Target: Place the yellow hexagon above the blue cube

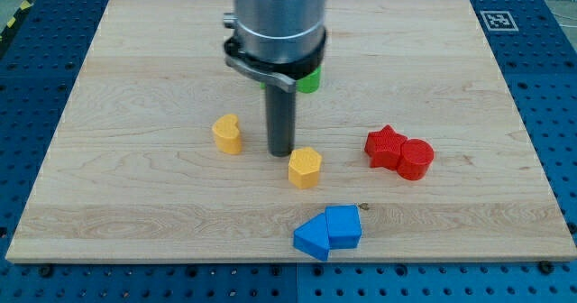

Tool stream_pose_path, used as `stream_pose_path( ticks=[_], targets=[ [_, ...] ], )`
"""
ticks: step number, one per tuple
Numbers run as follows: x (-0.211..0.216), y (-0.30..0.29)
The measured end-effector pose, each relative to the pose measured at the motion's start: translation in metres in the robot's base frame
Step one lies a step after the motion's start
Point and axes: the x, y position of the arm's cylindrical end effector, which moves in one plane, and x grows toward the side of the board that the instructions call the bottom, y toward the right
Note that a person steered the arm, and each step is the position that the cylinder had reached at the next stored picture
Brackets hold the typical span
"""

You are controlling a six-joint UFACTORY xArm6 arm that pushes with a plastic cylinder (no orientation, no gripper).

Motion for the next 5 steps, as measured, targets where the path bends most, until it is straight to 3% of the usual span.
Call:
stream_pose_path(
  ticks=[5],
  targets=[
    [0.019, 0.038]
  ],
)
